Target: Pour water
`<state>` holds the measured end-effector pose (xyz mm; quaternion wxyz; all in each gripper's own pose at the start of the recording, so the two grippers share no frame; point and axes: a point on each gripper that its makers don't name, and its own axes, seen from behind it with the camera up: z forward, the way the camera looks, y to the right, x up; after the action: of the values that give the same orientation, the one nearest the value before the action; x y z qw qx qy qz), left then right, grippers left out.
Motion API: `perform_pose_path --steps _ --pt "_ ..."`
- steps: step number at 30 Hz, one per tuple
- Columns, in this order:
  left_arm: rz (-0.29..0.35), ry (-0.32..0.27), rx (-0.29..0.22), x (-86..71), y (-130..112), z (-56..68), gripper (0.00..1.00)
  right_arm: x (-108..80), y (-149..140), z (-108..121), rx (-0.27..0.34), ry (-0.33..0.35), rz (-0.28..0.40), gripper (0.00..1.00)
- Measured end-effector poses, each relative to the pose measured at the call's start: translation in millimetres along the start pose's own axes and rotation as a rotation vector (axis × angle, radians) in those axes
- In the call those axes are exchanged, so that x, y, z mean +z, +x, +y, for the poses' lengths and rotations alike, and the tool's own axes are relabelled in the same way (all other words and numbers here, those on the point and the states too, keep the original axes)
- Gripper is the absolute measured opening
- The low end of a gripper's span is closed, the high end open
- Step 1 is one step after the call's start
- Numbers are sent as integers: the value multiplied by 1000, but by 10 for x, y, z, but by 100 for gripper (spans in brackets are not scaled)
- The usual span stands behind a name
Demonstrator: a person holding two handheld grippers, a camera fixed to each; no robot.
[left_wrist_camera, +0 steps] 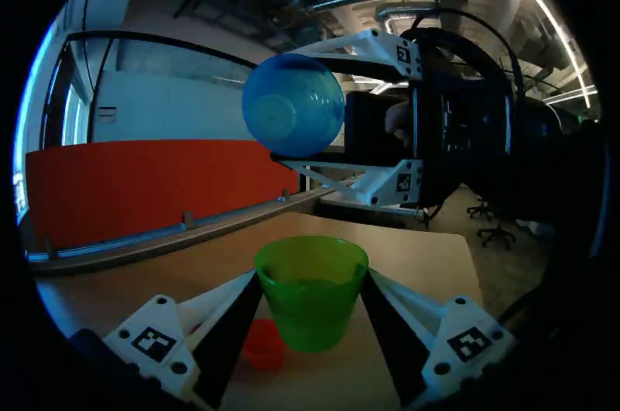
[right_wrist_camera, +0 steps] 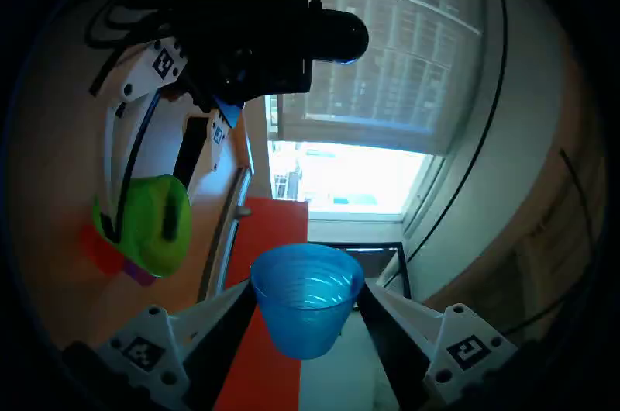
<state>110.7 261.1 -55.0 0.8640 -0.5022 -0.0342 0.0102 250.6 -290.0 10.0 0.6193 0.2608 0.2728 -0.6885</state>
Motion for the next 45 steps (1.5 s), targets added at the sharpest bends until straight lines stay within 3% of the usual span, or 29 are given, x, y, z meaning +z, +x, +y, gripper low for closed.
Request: perform_pose_path --steps 10,21,28,39,45 --pt "-3 5 2 -11 0 -17 85 -22 -55 -43 166 10 2 91" --pt "-8 10 7 -19 -3 -19 85 -67 -183 -146 444 28 -26 90" --pt "-8 13 4 -21 -2 -25 85 -98 -178 -215 672 45 -34 90" --pt "-18 12 5 -9 -21 -30 85 -147 -133 -272 1094 66 -29 91" --pt "-21 12 7 -10 -11 -21 85 -170 -130 -280 1265 77 -25 90"
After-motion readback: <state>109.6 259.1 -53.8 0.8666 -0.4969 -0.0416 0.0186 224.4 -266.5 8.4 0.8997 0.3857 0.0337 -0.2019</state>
